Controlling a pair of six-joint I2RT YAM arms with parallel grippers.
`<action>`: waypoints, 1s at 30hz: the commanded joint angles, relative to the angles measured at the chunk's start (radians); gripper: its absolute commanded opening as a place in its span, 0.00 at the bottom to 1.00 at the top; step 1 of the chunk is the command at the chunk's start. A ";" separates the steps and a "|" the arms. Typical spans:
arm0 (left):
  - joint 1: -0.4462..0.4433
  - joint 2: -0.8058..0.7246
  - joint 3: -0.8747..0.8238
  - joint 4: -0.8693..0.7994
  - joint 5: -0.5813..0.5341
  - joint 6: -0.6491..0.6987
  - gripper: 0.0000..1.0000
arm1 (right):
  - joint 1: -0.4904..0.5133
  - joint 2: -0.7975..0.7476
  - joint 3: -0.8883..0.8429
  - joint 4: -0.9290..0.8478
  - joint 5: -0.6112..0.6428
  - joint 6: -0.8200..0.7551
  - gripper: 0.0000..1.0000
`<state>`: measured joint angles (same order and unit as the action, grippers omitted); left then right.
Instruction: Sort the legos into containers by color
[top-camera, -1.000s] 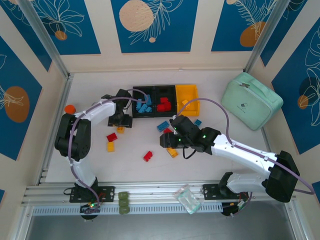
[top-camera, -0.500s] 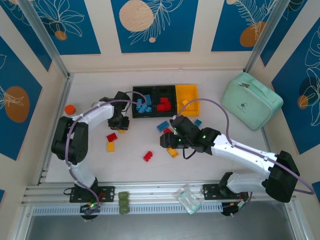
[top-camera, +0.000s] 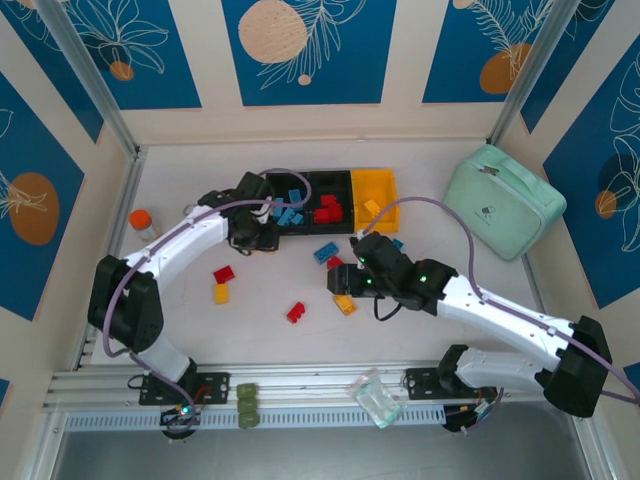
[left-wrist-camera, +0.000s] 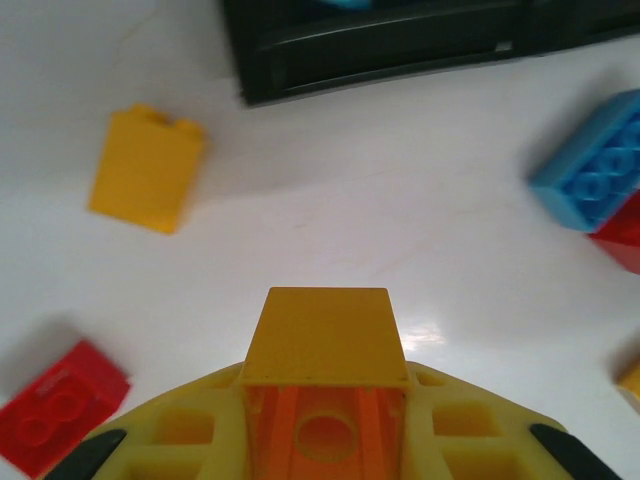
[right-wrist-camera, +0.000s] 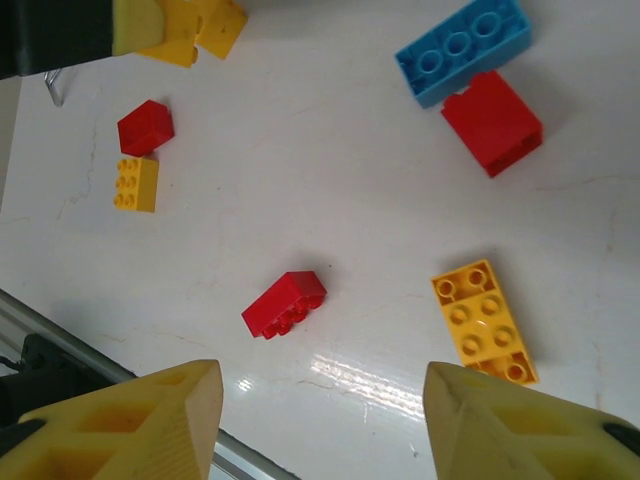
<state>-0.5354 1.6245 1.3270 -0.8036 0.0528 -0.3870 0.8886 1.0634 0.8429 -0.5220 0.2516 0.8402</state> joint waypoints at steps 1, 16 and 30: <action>-0.051 0.056 0.101 0.013 0.041 -0.029 0.23 | -0.023 -0.071 -0.030 -0.083 0.056 0.036 0.57; -0.209 0.417 0.575 -0.034 0.052 -0.044 0.23 | -0.146 -0.361 -0.114 -0.301 0.135 0.142 0.60; -0.245 0.770 1.108 -0.158 0.064 -0.032 0.25 | -0.230 -0.418 -0.125 -0.343 0.090 0.136 0.61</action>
<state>-0.7692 2.3482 2.3520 -0.9051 0.0906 -0.4183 0.6662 0.6624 0.7250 -0.8383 0.3592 0.9627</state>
